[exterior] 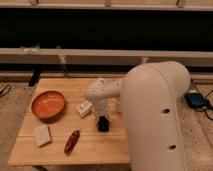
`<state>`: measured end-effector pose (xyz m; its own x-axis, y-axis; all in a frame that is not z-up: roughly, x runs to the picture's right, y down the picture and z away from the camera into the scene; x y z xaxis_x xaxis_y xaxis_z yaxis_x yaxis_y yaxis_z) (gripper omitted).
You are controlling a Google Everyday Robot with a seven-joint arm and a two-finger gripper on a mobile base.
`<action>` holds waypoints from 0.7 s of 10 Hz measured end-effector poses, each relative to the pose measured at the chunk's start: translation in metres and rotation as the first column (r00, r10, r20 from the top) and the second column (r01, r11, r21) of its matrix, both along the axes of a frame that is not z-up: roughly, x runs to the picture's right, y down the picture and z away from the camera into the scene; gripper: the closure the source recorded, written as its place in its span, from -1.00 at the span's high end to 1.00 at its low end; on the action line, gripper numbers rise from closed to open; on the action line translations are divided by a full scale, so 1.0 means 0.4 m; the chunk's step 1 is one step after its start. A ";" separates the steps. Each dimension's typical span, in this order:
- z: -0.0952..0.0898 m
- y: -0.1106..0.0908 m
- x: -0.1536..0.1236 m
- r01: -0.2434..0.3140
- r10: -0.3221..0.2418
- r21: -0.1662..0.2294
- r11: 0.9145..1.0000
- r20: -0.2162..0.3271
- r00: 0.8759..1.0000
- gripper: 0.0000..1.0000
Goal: Place the eraser on the white sponge
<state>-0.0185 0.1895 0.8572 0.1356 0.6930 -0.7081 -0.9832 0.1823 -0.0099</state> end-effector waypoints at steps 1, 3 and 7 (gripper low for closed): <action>-0.001 0.002 -0.006 0.014 -0.014 0.001 1.000 -0.010 1.000 -0.31; -0.005 0.000 0.004 0.013 -0.013 0.000 1.000 -0.017 1.000 -0.73; -0.067 -0.013 0.010 0.011 -0.012 0.039 0.999 0.004 1.000 -1.00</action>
<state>-0.0145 0.1845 0.8304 0.1467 0.7187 -0.6797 -0.9810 0.1939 -0.0068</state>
